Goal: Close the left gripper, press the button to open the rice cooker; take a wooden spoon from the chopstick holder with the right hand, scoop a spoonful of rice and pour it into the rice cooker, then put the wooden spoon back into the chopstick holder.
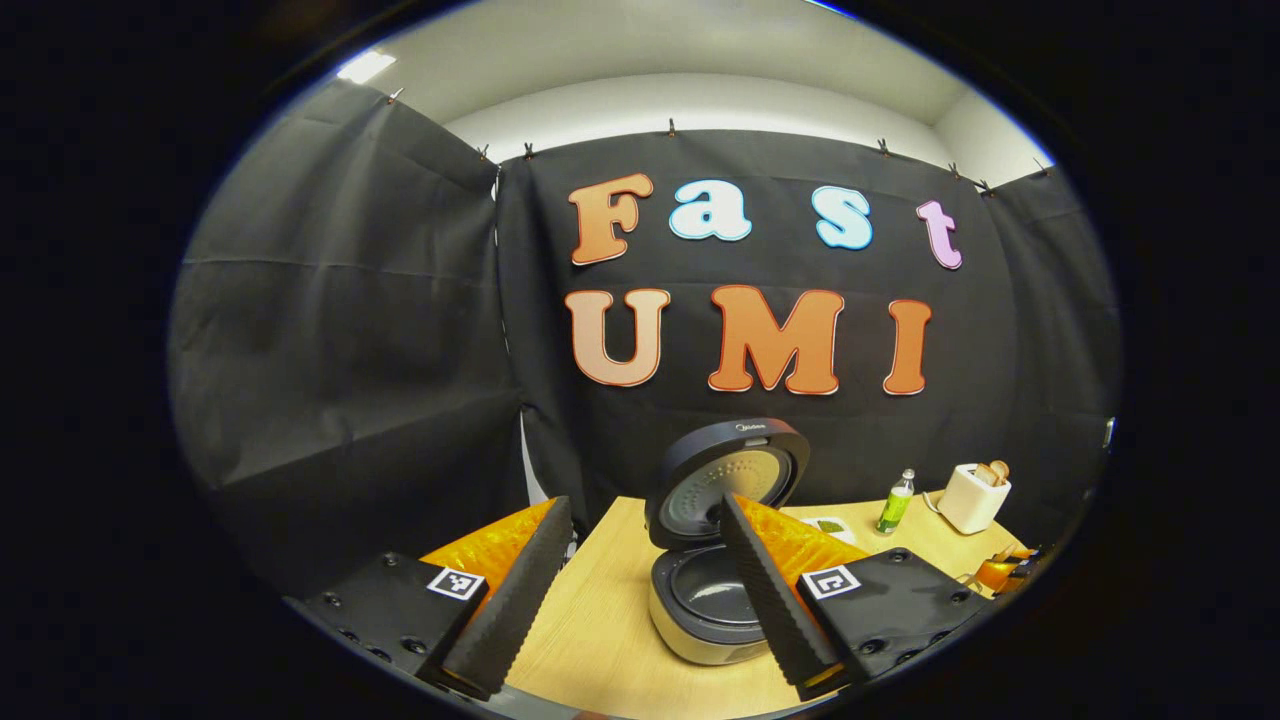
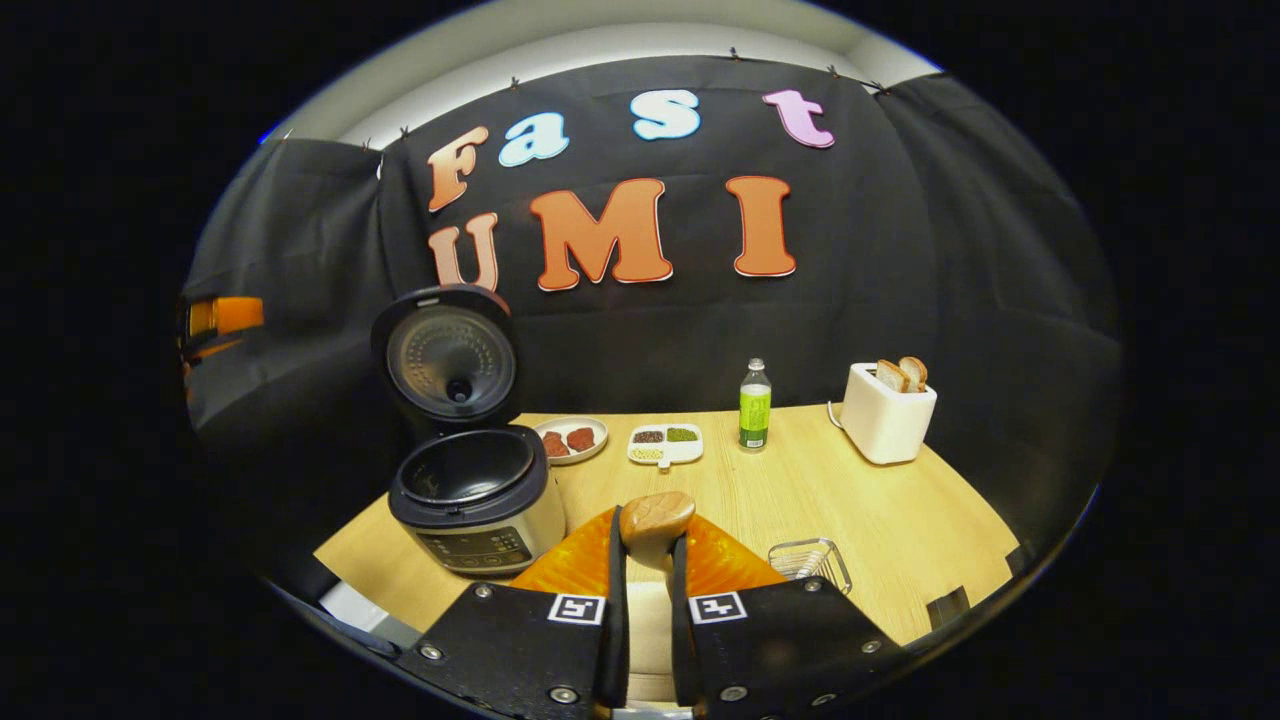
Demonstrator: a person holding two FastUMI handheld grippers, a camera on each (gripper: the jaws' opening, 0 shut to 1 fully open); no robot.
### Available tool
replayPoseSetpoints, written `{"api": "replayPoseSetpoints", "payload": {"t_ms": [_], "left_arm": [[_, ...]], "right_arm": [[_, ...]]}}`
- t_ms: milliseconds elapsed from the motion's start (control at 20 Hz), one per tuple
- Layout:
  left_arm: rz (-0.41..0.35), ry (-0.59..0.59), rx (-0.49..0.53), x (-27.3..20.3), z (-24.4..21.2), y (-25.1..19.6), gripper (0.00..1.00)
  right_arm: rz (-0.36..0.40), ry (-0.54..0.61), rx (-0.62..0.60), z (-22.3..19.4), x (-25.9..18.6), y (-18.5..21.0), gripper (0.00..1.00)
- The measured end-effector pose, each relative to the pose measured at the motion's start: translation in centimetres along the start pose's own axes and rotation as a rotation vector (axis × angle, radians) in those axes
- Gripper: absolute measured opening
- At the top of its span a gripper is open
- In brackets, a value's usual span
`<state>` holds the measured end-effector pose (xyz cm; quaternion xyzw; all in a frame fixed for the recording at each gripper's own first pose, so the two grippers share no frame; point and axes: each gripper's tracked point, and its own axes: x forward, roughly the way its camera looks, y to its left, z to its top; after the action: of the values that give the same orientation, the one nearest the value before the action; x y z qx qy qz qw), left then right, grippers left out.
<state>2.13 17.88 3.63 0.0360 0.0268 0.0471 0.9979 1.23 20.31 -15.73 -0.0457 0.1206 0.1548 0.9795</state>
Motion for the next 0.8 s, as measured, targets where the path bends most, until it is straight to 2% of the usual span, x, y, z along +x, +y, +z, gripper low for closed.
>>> {"api": "replayPoseSetpoints", "payload": {"t_ms": [200, 400, 800], "left_arm": [[-0.011, 0.004, 0.004, 0.3, -0.3, 1.2, 0.98], [-0.001, 0.013, 0.018, 0.7, -0.7, 2.6, 0.98], [-0.013, 0.034, 0.0, 1.2, -1.7, 2.7, 0.98]], "right_arm": [[-0.025, 0.063, 0.002, -3.3, 1.6, 0.9, 0.17], [-0.033, 0.057, -0.006, -4.4, 2.3, 1.9, 0.17], [0.04, 0.125, 0.272, -7.9, 2.3, 5.1, 0.17]]}}
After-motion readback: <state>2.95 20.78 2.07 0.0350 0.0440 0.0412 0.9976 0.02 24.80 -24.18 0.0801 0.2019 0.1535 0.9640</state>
